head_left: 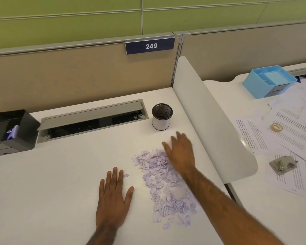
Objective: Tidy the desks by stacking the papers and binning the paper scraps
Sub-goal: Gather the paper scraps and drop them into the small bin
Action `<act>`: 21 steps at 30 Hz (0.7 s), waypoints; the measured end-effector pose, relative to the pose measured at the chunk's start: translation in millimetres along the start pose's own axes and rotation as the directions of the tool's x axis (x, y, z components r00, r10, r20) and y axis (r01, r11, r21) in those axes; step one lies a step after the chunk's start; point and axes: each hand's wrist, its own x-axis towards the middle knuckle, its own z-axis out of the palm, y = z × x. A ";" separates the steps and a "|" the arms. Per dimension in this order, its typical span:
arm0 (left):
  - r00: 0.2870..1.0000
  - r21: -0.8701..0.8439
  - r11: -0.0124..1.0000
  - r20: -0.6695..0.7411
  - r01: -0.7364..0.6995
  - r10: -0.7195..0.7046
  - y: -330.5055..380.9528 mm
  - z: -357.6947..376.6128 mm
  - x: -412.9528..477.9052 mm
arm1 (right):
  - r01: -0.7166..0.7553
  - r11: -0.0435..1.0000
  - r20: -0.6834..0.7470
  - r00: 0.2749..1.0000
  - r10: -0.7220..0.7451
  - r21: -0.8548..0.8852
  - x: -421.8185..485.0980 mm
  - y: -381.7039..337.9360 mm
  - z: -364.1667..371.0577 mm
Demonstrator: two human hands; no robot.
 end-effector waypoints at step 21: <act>0.999 -0.002 1.000 0.045 -0.002 0.002 1.0 -5.4 1.3 | 0.230 0.942 0.187 0.942 -0.278 0.243 -83.1 17.4 24.4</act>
